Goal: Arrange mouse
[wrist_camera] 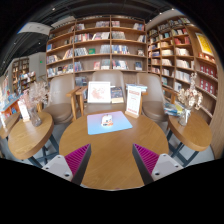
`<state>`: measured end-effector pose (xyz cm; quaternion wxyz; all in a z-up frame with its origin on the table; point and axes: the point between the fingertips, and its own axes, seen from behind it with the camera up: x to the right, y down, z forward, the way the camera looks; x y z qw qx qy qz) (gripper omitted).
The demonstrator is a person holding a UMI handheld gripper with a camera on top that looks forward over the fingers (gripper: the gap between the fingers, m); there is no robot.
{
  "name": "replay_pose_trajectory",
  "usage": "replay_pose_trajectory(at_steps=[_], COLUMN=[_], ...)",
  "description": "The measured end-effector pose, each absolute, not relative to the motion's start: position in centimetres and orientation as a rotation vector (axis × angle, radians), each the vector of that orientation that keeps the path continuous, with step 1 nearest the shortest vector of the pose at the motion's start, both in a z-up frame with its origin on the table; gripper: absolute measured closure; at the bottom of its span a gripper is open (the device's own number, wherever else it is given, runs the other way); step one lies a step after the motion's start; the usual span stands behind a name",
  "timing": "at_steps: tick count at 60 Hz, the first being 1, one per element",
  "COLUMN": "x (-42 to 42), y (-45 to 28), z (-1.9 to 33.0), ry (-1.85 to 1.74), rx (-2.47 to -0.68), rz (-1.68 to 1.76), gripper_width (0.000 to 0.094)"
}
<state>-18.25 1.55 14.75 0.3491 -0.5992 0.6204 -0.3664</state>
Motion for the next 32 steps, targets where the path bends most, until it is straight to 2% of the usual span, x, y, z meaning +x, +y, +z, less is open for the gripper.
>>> replay_pose_trajectory(at_steps=[18,32], x=[-25.3,-27.3], y=[1.1,1.1], z=[13.4,14.0], ry=[1.600,1.559], rx=[-1.576,-1.586], rz=[-0.940,-0.959], gripper_width=[0.0090,0.0091])
